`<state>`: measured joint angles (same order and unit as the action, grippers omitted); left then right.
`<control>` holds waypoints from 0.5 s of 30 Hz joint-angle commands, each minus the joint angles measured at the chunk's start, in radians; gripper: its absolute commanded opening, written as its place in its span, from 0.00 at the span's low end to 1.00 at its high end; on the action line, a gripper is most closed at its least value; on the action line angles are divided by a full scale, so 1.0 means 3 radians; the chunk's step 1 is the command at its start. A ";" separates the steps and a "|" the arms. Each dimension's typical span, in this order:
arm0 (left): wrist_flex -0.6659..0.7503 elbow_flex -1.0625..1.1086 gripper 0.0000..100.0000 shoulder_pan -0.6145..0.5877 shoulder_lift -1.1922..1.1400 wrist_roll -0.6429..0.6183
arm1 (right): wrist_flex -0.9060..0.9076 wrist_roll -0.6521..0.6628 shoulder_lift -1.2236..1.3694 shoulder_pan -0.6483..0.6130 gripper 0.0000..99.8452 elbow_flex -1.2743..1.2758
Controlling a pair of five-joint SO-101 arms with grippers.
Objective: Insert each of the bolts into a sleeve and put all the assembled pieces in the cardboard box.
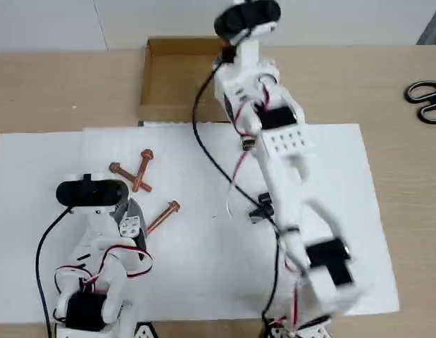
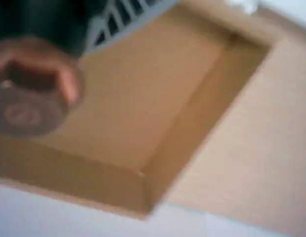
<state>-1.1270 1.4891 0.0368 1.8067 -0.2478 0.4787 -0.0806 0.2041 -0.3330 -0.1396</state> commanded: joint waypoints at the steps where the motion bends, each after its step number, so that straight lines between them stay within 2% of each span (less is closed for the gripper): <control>1: 0.0000 -0.0013 0.01 -0.0010 0.0031 -0.0015 | -0.0090 -0.0020 0.0570 0.0033 0.00 -0.0849; 9: 0.0000 0.0023 0.01 -0.0015 0.0031 -0.0015 | -0.0069 -0.0015 0.1721 0.0069 0.00 -0.2036; 15: 0.0000 0.0023 0.01 0.0000 0.0031 -0.0005 | 0.0458 0.0072 0.2161 0.0059 0.00 -0.2511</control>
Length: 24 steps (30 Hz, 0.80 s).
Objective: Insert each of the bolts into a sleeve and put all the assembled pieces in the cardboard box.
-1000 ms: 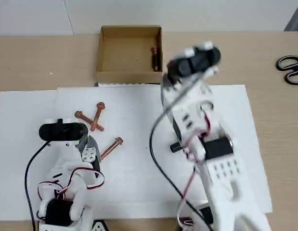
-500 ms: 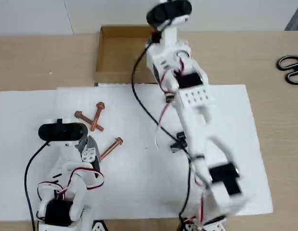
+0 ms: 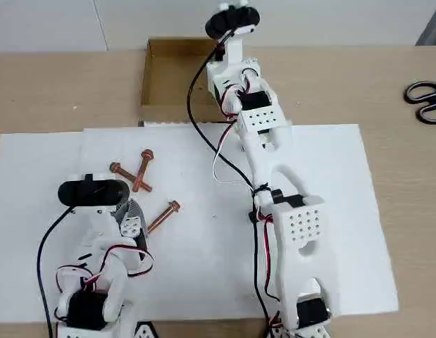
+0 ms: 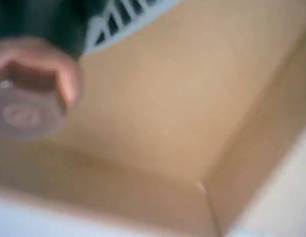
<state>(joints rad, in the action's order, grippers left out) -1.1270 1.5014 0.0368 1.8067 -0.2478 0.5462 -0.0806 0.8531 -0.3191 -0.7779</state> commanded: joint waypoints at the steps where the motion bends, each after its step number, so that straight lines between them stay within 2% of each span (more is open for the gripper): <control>1: 0.0000 -0.0018 0.01 0.0000 0.0031 -0.0005 | 0.0335 0.0113 0.0033 -0.0008 0.00 -0.0445; 9: 0.0000 -0.0018 0.01 0.0010 0.0031 -0.0010 | 0.0591 0.0148 0.0079 -0.0023 0.02 -0.0604; 16: 0.0000 -0.0018 0.01 0.0010 0.0026 -0.0010 | 0.0974 0.0143 0.0084 -0.0049 0.22 -0.0875; 21: 0.0000 -0.0018 0.01 0.0010 0.0026 -0.0005 | 0.1148 0.0133 0.0074 -0.0084 0.22 -0.1227; 24: 0.0000 -0.0018 0.01 0.0010 0.0026 -0.0005 | 0.1506 0.0128 0.0074 -0.0100 0.22 -0.1626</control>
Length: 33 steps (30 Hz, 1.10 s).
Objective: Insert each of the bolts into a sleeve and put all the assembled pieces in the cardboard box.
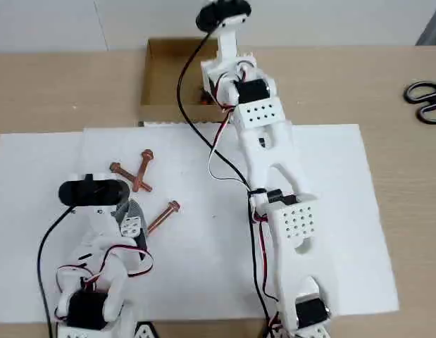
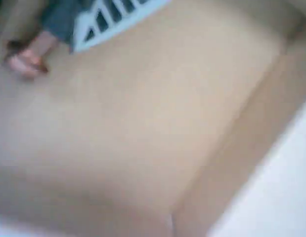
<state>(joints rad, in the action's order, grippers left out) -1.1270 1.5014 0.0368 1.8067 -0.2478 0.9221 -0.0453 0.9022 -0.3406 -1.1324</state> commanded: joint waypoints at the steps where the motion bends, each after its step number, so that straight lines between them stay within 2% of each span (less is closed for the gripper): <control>1: 0.0000 -0.0018 0.01 0.0010 0.0026 -0.0005 | 0.0422 0.0010 -0.0090 -0.0049 0.22 -0.0593; 4: 0.0000 -0.0023 0.01 0.0010 0.0026 0.0000 | 0.1056 0.0010 -0.0069 -0.0074 0.22 -0.0936; 8: 0.0010 -0.0023 0.01 0.0010 0.0026 0.0005 | 0.1936 0.0010 -0.0059 -0.0105 0.16 -0.1166; 13: 0.0015 -0.0033 0.01 0.0010 0.0031 0.0010 | 0.2596 0.0026 -0.0059 -0.0069 0.14 -0.1176; 17: 0.0015 -0.0033 0.01 0.0010 0.0031 0.0010 | 0.2637 0.0072 -0.0059 0.0100 0.14 -0.1176; 23: 0.0015 -0.0033 0.01 0.0000 0.0031 0.0010 | 0.2672 0.0854 -0.0090 0.0248 0.13 -0.0685; 27: 0.0015 -0.0033 0.01 -0.0010 0.0031 0.0010 | 0.2718 0.0972 -0.0166 0.0366 0.13 -0.0220; 33: 0.0015 -0.0033 0.01 0.0010 0.0031 0.0010 | 0.2698 0.1227 -0.1245 0.0304 0.14 0.1100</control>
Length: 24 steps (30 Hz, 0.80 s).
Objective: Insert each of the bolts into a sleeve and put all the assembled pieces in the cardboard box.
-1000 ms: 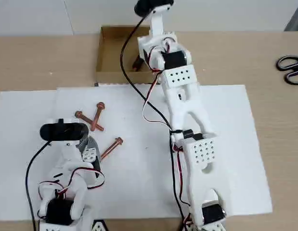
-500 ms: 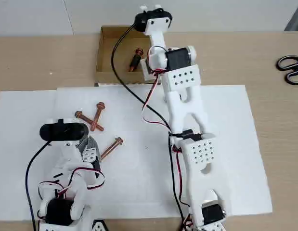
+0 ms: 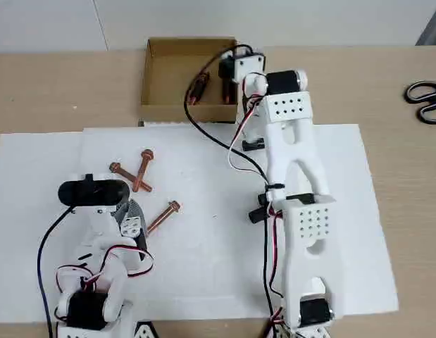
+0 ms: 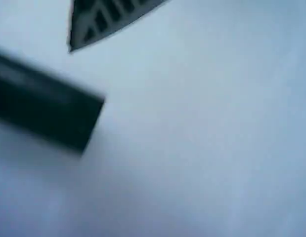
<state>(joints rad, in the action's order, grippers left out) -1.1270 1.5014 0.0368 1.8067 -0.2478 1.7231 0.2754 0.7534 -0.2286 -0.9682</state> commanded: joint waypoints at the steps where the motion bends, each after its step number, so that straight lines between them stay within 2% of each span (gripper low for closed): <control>1: 0.0015 -0.0033 0.01 0.0010 0.0031 0.0010 | 0.0018 0.0199 -0.0933 -0.0100 0.14 0.0798; 6: 0.0015 -0.0033 0.01 0.0010 0.0031 0.0010 | -0.0059 0.0557 -0.1327 -0.0207 0.14 0.1483; 24: 0.0015 -0.0043 0.01 0.0010 0.0031 0.0056 | -0.0412 0.2603 -0.0995 0.0033 0.14 0.1493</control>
<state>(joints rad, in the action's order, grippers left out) -1.1270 1.5014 0.0368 1.8067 -0.2478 1.6372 0.9720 0.4588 -0.2394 -0.5140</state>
